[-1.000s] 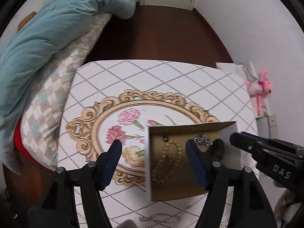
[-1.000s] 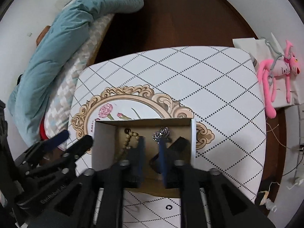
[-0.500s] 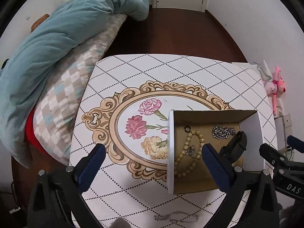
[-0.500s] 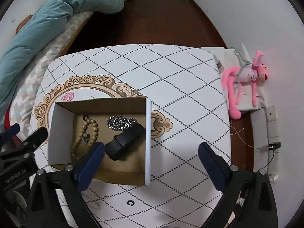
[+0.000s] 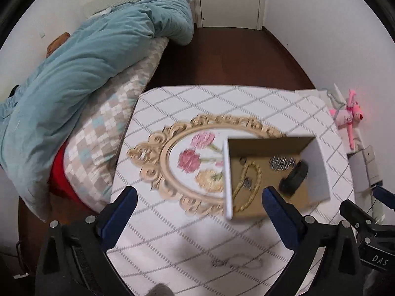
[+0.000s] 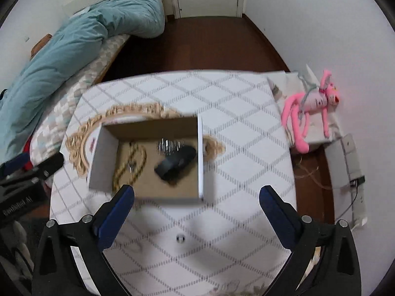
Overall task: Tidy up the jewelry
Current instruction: 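Grasp the second small black ring with the right gripper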
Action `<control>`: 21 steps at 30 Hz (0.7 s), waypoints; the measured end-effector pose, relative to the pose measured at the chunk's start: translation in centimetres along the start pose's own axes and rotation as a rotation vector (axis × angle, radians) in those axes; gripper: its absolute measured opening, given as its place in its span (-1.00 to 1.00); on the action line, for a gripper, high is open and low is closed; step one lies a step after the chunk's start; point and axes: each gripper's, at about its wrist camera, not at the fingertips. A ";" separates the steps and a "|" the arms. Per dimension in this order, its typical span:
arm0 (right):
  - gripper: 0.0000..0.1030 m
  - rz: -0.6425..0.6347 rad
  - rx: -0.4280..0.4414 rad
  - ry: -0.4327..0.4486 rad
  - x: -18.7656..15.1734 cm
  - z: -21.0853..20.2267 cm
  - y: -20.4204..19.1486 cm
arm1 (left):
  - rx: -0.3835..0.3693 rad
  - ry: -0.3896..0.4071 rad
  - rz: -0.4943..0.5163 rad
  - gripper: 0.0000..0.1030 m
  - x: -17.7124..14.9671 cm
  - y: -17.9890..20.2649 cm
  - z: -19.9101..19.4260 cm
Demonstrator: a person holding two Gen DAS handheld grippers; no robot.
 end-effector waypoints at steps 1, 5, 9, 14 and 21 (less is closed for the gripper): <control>0.99 0.008 -0.002 -0.008 -0.8 0.5 0.1 | 0.008 -0.006 0.002 1.00 -0.9 -0.1 0.2; 0.82 0.042 0.020 -0.105 -4.4 4.7 0.9 | 0.036 -0.095 0.006 1.00 -4.6 -0.4 3.5; 0.40 0.049 0.049 -0.155 -6.9 8.3 0.6 | 0.063 -0.196 -0.003 1.00 -7.5 -0.7 7.3; 0.08 0.012 0.055 -0.142 -8.3 10.0 -0.9 | 0.080 -0.253 -0.014 1.00 -9.6 -1.1 9.5; -0.77 -0.068 -0.052 -0.089 -9.3 10.3 -3.0 | 0.094 -0.246 -0.004 1.00 -9.7 -0.8 9.5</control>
Point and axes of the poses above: each gripper's, at about its wrist camera, not at the fingertips, and z roughly the way its jaws point, y to its right, x to its top, and after that the axes turned 8 degrees about -y, right-handed
